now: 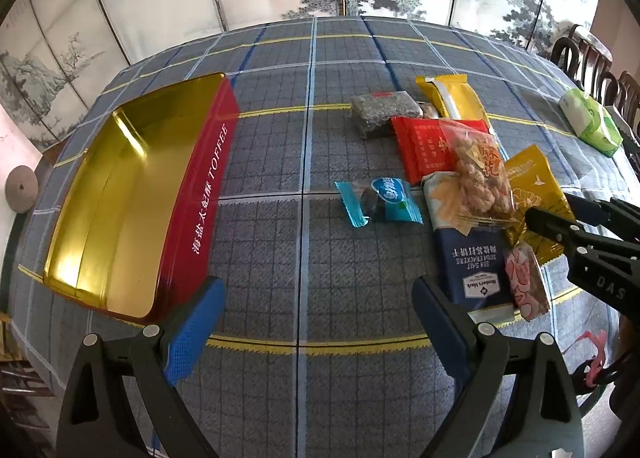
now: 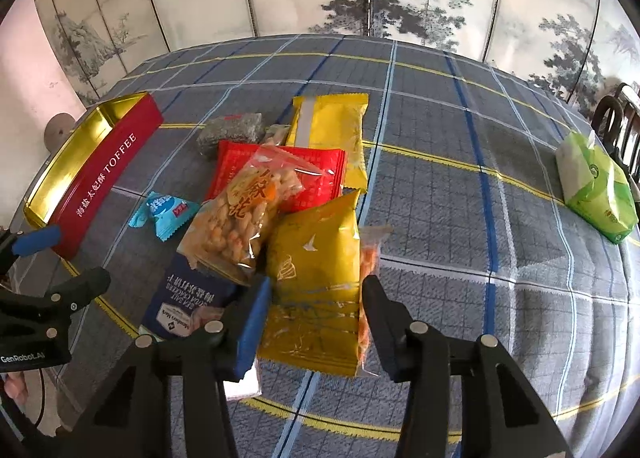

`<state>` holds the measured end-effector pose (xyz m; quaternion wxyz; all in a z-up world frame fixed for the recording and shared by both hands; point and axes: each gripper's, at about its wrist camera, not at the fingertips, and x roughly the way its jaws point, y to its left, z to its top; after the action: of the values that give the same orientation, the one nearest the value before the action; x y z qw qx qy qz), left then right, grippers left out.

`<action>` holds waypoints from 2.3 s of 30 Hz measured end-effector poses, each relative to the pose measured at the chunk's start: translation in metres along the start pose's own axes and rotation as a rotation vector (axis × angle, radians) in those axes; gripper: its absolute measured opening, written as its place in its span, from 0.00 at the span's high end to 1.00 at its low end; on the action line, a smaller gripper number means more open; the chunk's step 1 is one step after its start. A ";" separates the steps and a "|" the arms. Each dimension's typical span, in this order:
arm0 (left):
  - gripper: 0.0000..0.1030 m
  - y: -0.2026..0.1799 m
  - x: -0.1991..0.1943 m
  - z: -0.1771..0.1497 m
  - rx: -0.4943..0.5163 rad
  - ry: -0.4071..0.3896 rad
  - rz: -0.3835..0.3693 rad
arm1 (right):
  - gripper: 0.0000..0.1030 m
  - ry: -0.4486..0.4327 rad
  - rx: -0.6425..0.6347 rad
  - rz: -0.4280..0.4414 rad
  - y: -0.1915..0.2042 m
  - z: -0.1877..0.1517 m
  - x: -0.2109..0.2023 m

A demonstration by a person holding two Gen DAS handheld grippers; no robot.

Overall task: Organize snacks
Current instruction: 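Grasp the blue-wrapped candy with the left tool while the right tool holds the yellow bag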

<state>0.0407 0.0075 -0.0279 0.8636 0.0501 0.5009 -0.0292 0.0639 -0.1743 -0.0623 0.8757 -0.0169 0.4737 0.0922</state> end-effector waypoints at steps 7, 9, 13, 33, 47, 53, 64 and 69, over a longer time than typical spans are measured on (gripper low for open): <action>0.10 0.002 0.003 0.003 0.000 0.000 -0.007 | 0.51 0.004 -0.047 -0.033 0.006 0.008 0.006; 0.10 0.002 0.003 0.004 -0.001 -0.001 -0.013 | 0.51 0.007 -0.059 -0.042 0.008 0.011 0.008; 0.10 0.003 0.005 0.007 0.001 -0.003 -0.015 | 0.48 0.015 -0.070 -0.047 0.010 0.013 0.016; 0.19 -0.001 0.013 0.018 0.001 0.019 -0.042 | 0.63 -0.037 0.006 -0.025 -0.009 0.006 -0.004; 0.28 -0.010 0.022 0.045 0.003 0.027 -0.102 | 0.63 -0.082 0.119 -0.026 -0.045 -0.002 -0.023; 0.42 -0.015 0.035 0.053 0.017 0.051 -0.116 | 0.63 -0.077 0.152 -0.017 -0.053 -0.006 -0.021; 0.56 -0.023 0.052 0.056 0.038 0.075 -0.141 | 0.63 -0.087 0.180 -0.025 -0.064 -0.005 -0.022; 0.64 -0.024 0.050 0.057 0.055 0.054 -0.145 | 0.63 -0.080 0.190 -0.023 -0.064 -0.006 -0.020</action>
<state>0.1120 -0.0225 -0.0444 0.8437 0.0381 0.5253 -0.1038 0.0595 -0.2410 -0.0534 0.8926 0.0645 0.4446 0.0376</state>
